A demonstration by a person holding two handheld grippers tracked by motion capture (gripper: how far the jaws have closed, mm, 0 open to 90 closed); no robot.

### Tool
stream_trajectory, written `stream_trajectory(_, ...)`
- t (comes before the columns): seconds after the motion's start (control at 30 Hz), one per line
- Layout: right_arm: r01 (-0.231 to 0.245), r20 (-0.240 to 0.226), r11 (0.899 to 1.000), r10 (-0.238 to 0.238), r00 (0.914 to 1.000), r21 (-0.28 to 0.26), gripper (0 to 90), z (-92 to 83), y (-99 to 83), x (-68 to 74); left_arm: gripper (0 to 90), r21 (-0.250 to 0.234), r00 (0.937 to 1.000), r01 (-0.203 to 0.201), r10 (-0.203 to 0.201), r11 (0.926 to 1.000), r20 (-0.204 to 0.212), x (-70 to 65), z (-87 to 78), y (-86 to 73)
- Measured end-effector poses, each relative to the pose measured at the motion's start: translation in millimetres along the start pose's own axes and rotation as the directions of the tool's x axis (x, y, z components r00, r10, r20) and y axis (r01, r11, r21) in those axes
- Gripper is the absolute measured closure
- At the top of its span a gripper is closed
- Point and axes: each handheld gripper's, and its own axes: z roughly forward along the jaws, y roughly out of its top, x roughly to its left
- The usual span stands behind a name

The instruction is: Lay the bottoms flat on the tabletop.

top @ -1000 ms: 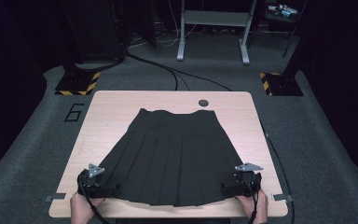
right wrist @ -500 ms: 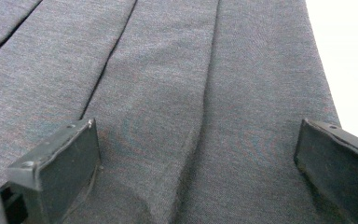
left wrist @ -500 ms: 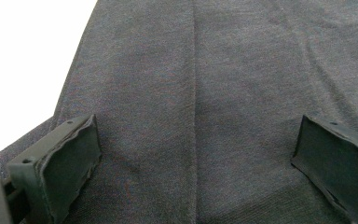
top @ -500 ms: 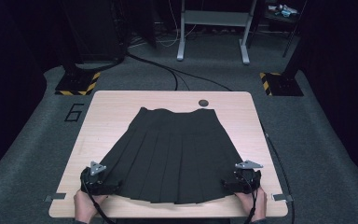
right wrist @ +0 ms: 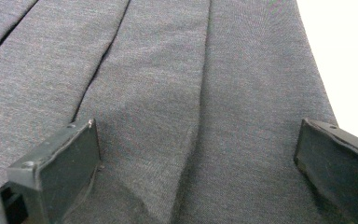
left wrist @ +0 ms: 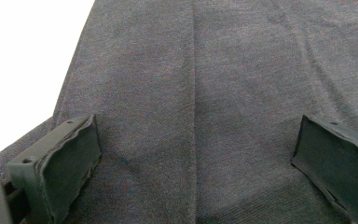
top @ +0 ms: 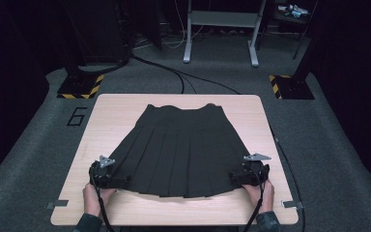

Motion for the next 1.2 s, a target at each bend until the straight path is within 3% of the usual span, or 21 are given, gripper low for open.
stream_trajectory(0.4, -0.002, 0.006, 1.0, 0.002, 1.0, 0.004, 0.0, 18.8, 21.9, -14.6, 0.2, 0.012, 1.0, -0.001, 0.001, 0.9999, -0.003, 9.7, 19.5, 22.2)
stream_trajectory(0.9, -0.019, 0.0, 1.0, 0.019, 0.9998, 0.0, 0.0, 18.8, 23.9, -15.0, 0.1, 0.021, 0.9998, 0.004, -0.004, 0.9998, 0.017, 13.4, 17.9, 24.8)
stream_trajectory(1.03, 0.004, -0.007, 0.999, -0.004, 1.0, -0.051, 0.0, -0.7, 24.0, -14.9, 0.0, 0.003, 0.9991, 0.036, -0.037, 0.9993, 0.02, 16.5, 8.4, 24.1)
stream_trajectory(1.2, 0.01, -0.001, 0.995, -0.01, 1.0, -0.1, 0.0, -24.5, 19.2, -17.5, 0.1, -0.037, 0.9994, 0.036, -0.036, 0.9987, 0.002, 21.2, -15.9, 17.3)
